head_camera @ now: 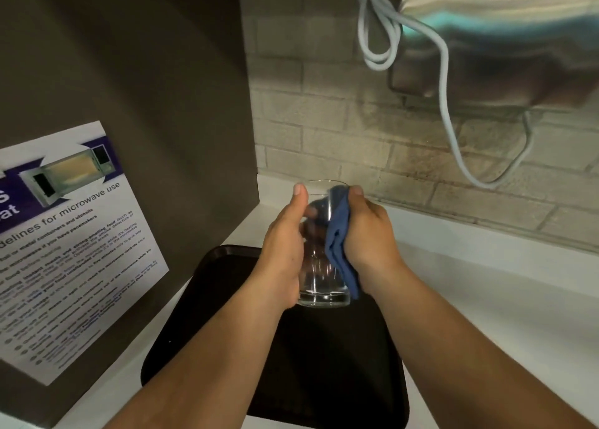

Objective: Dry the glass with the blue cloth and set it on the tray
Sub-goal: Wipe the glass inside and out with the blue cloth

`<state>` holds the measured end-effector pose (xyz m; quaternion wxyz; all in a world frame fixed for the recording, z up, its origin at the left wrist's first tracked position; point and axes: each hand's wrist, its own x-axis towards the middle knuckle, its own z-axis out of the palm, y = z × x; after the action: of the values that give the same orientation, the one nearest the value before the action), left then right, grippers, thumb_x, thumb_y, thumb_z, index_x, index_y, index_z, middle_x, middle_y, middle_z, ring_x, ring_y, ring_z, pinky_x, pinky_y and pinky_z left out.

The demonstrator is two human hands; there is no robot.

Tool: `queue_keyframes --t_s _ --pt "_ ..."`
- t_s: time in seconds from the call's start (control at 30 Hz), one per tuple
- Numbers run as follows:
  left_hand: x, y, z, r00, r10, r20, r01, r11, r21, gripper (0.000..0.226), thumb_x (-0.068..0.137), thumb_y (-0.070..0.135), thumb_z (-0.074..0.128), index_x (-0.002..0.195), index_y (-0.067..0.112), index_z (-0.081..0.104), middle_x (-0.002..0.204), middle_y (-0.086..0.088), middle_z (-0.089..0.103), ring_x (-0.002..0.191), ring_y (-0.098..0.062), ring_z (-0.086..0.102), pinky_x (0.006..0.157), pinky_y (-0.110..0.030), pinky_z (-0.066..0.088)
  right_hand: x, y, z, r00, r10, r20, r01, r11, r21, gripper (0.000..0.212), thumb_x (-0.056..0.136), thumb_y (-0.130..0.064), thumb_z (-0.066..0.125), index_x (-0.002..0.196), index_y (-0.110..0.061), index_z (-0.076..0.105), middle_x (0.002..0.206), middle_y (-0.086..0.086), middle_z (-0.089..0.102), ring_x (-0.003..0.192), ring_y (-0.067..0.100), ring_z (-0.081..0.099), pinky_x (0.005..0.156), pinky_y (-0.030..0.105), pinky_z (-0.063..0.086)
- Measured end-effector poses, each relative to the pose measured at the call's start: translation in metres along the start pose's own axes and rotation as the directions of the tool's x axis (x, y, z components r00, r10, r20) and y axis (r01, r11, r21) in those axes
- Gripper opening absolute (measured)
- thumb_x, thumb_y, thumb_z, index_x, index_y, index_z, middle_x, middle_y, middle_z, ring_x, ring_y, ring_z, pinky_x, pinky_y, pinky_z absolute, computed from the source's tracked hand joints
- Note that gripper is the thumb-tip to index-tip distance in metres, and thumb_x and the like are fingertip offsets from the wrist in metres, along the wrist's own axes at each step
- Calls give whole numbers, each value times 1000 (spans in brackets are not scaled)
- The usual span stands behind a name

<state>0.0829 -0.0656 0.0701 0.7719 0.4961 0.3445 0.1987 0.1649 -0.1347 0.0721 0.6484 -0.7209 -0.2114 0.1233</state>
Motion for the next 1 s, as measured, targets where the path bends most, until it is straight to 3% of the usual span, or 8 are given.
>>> queue_keyframes --t_s 0.1,0.2,0.33,0.57,0.7,0.8,0.9,1.0 --pt "1 11 -1 998 -20 -58 20 1000 0 67 95 76 48 110 14 68 101 -13 77 87 -29 74 74 -45 60 -21 10 -1 991 77 112 -82 995 48 49 102 -38 30 79 -12 64 54 1 63 52 6 63 49 9 44" --pt "5 14 -3 991 -41 -128 38 999 -26 70 93 79 49 118 16 66 119 -20 74 101 -34 74 91 -52 62 -51 27 8 985 -87 150 115 974 -195 27 102 -38 31 92 -24 52 70 -3 63 62 -4 63 54 7 44" --pt "4 6 -2 996 -6 -89 9 1000 28 66 97 74 46 122 16 67 111 -11 73 100 -26 71 80 -42 57 -47 20 17 935 -335 113 354 870 -343 23 100 -35 36 111 -17 43 89 -6 53 75 2 57 60 12 42" --pt "-2 11 -6 998 40 -47 -41 999 -9 67 95 75 48 109 13 68 94 -10 76 82 -27 75 72 -43 61 -16 -4 2 987 126 102 -131 990 53 48 102 -39 32 76 -11 62 67 2 63 62 13 61 64 27 46" --pt "3 15 -8 989 34 -146 -36 999 -10 70 93 79 48 118 16 67 111 -15 73 102 -35 74 94 -55 61 -60 24 7 982 -41 183 71 984 -164 32 101 -39 31 91 -22 56 75 1 66 69 3 65 59 13 47" --pt "3 7 -8 995 35 -93 -33 999 26 66 95 77 46 108 17 71 101 -11 77 92 -25 74 82 -43 59 -57 24 11 958 -237 162 271 935 -231 18 100 -35 35 98 -22 47 84 0 62 73 10 63 65 18 51" --pt "1 3 -8 999 9 32 -10 999 39 65 96 75 45 94 17 75 77 -3 81 74 -20 77 73 -39 59 -30 10 8 982 -180 62 187 974 -132 22 102 -35 33 106 -22 50 89 -2 64 79 6 63 66 13 50" --pt "1 3 -9 998 -24 56 18 995 98 81 87 85 44 120 18 75 111 -9 81 107 -30 76 99 -51 59 -10 8 6 992 -124 14 125 990 -70 39 102 -40 28 114 -15 56 92 3 68 87 12 65 82 29 52"
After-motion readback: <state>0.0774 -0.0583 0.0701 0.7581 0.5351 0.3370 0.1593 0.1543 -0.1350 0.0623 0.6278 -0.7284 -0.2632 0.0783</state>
